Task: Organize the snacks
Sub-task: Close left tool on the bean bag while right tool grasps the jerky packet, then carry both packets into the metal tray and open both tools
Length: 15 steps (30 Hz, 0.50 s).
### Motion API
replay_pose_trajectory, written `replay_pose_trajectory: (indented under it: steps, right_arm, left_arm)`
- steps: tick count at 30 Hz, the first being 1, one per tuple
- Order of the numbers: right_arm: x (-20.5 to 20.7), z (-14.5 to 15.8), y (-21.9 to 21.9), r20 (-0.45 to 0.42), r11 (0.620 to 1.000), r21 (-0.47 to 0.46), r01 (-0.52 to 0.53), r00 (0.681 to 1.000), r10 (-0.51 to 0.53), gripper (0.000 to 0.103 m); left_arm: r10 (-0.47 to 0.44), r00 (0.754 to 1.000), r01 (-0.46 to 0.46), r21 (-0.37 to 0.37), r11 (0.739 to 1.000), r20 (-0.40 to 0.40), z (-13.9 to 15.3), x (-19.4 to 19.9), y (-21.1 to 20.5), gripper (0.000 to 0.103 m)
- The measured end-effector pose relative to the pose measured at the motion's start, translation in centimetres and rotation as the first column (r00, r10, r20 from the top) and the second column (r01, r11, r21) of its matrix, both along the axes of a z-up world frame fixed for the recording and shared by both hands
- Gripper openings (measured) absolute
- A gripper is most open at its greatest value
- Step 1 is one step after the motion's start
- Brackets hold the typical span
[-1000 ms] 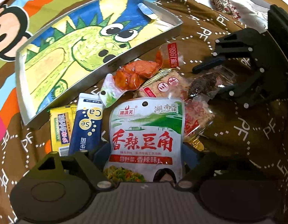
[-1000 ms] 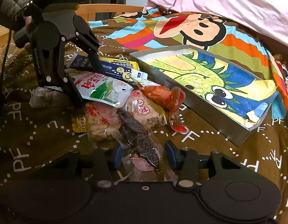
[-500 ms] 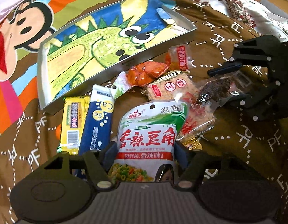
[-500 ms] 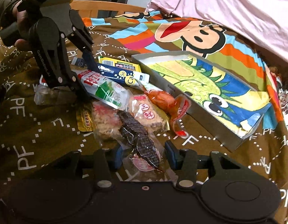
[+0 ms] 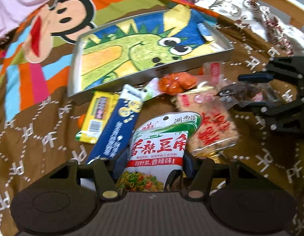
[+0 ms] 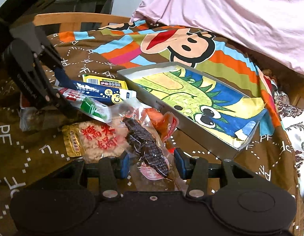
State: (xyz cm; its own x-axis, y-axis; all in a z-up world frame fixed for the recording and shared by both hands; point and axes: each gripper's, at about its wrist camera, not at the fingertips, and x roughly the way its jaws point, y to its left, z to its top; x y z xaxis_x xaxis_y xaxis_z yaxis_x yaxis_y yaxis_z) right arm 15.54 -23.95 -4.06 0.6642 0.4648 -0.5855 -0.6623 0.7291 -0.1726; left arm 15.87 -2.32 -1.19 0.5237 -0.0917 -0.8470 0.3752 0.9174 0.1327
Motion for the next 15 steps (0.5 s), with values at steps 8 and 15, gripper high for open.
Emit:
replay_pose_trajectory:
  steps: [8, 15]
  right_arm:
    - [-0.8, 0.7, 1.1, 0.053, 1.0, -0.019, 0.011, 0.999, -0.01, 0.048]
    - [-1.4, 0.8, 1.5, 0.08, 0.999, -0.028, 0.018, 0.997, -0.015, 0.048]
  left_arm:
    - [0.004, 0.995, -0.005, 0.005, 1.0, 0.098, 0.8, -2.6, -0.5, 0.055]
    - [0.003, 0.986, -0.004, 0.003, 1.0, 0.168, 1.1, -3.7, -0.7, 0.051]
